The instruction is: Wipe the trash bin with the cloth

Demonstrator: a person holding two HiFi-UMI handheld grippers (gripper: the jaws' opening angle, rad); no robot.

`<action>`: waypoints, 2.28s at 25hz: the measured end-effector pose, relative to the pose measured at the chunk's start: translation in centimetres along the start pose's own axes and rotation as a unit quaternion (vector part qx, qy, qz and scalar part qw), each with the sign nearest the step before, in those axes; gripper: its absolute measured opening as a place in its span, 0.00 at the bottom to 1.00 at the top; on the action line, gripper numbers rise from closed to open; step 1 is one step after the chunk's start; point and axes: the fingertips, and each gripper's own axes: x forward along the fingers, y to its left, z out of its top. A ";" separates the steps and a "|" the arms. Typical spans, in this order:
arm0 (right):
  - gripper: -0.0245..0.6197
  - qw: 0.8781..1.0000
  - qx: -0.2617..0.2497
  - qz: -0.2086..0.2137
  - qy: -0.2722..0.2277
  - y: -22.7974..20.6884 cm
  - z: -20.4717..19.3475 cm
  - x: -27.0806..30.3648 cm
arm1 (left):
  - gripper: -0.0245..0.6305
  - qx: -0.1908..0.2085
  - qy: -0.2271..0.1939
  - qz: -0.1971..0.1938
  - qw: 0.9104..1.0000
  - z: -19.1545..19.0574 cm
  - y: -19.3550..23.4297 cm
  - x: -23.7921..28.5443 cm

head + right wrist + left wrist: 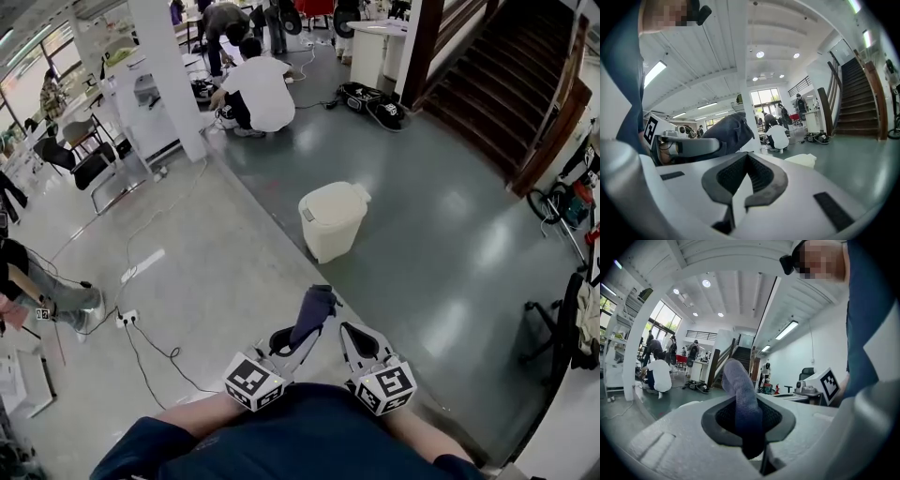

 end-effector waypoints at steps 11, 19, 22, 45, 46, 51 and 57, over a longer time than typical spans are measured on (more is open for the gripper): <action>0.05 1.000 0.005 0.014 0.007 -5.3 0.1 1.1 | 0.12 -0.023 -0.010 0.050 0.998 -0.1 2.4 4.0; 0.05 0.999 0.003 -0.046 0.017 -12.2 1.9 10.5 | 0.12 -0.035 -0.014 0.001 0.999 0.6 12.7 11.3; 0.05 0.997 0.015 -0.079 0.020 -14.7 3.1 15.6 | 0.12 -0.036 -0.010 -0.021 0.999 1.7 18.6 14.1; 0.05 0.988 0.062 -0.139 0.021 -25.5 6.1 27.2 | 0.12 -0.026 0.059 -0.055 0.996 2.4 33.5 27.1; 0.05 0.988 0.063 -0.138 0.021 -26.1 6.1 27.2 | 0.12 -0.021 0.065 -0.053 0.996 2.1 33.7 27.8; 0.05 0.987 0.073 -0.138 0.023 -29.4 5.3 27.4 | 0.12 0.001 0.104 -0.040 0.994 -0.7 35.9 32.4; 0.05 0.987 0.079 -0.134 0.028 -32.8 4.4 27.9 | 0.12 0.028 0.156 -0.009 0.987 -5.4 40.7 39.1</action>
